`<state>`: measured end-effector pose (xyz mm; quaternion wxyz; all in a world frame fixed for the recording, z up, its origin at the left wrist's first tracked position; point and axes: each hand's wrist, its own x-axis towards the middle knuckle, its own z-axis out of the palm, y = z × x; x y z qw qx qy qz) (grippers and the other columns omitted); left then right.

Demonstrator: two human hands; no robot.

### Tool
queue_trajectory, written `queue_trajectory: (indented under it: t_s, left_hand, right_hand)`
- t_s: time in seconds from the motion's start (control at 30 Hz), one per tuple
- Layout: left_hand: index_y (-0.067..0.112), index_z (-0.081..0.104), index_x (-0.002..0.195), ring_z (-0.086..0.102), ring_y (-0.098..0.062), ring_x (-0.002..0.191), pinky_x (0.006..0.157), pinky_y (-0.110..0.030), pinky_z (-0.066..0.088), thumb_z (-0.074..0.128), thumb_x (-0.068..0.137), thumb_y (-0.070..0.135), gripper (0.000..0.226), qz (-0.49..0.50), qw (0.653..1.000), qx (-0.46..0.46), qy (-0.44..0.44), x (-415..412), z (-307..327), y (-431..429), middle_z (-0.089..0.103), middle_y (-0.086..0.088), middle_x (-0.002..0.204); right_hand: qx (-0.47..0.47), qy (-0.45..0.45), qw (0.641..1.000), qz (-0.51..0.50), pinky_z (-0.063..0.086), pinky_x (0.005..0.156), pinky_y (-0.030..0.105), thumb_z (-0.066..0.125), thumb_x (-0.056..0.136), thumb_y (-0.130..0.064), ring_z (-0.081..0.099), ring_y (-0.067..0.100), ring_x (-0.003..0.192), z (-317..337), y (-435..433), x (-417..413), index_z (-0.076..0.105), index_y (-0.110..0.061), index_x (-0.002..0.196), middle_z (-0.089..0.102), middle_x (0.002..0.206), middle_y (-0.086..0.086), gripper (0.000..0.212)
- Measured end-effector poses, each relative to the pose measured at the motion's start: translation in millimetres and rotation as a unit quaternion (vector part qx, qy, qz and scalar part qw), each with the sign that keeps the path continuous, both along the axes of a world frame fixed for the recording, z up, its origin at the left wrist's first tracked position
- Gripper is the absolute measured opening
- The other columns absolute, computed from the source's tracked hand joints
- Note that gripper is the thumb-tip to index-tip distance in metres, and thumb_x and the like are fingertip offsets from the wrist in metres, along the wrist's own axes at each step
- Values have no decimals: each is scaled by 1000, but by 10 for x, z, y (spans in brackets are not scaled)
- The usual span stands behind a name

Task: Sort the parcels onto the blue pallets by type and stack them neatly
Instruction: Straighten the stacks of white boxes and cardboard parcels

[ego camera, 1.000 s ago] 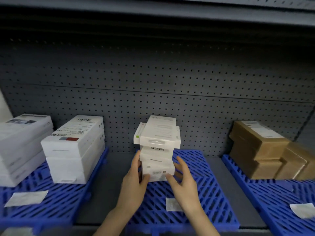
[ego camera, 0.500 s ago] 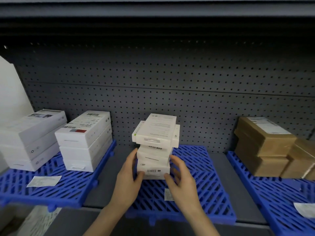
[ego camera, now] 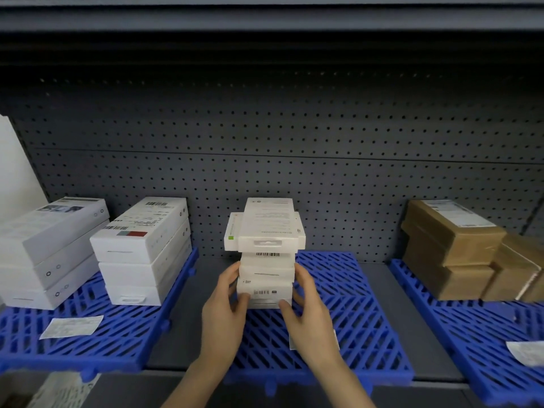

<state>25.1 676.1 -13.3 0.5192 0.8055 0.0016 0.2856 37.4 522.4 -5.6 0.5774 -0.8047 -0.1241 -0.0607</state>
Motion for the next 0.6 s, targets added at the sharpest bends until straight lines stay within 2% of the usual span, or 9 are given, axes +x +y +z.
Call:
queue_trajectory:
  t_s: [0.13, 0.2, 0.27, 0.37, 0.43, 0.6]
  left_hand:
    - [55, 38, 127, 50, 9, 119, 89, -8, 45, 61, 91, 10, 62, 0, 1000, 27, 4, -7, -51, 60, 53, 26, 129]
    - [46, 37, 137, 48, 5, 124, 97, -20, 46, 59, 92, 13, 60, -14, 999, 50, 5, -19, -104, 94, 51, 22, 136]
    - [40, 36, 142, 47, 2, 126, 103, -30, 46, 57, 93, 14, 60, -12, 997, 72, 7, -26, -149, 110, 49, 18, 140]
    - [41, 41, 139, 52, 2, 121, 101, -31, 48, 57, 92, 8, 59, 20, 998, 61, -3, -15, -146, 89, 54, 16, 134]
    - [44, 44, 133, 55, 4, 113, 97, -27, 50, 58, 91, 6, 59, 42, 998, 48, -9, -10, -132, 63, 58, 18, 126]
    - [46, 47, 127, 59, 4, 109, 93, -16, 48, 62, 88, 3, 60, 63, 997, 35, -19, -6, -138, 49, 59, 21, 117]
  right_hand:
    - [9, -8, 1000, 13, 46, 91, 10, 59, 92, -13, 46, -18, 115, -15, -14, -20, 14, -61, 137, 36, 140, -31, 79]
    - [-7, -19, 1000, 21, 45, 102, 21, 59, 92, -13, 42, -11, 125, -44, -11, -40, 10, -65, 136, 35, 144, -27, 84]
    - [-23, -28, 999, 22, 42, 107, 28, 59, 92, -14, 36, -4, 133, -76, -4, -53, 8, -65, 137, 33, 148, -23, 85]
    - [-9, -34, 999, 17, 45, 101, 19, 58, 92, -11, 38, -8, 129, -78, 4, -72, 13, -65, 134, 33, 147, -24, 82]
    - [2, -37, 999, 16, 44, 94, 11, 58, 92, -10, 39, -15, 123, -73, 8, -87, 18, -63, 132, 32, 143, -28, 78]
    - [4, -44, 999, 13, 45, 90, 11, 59, 91, -9, 38, -19, 120, -81, 38, -99, 23, -60, 132, 28, 134, -35, 75]
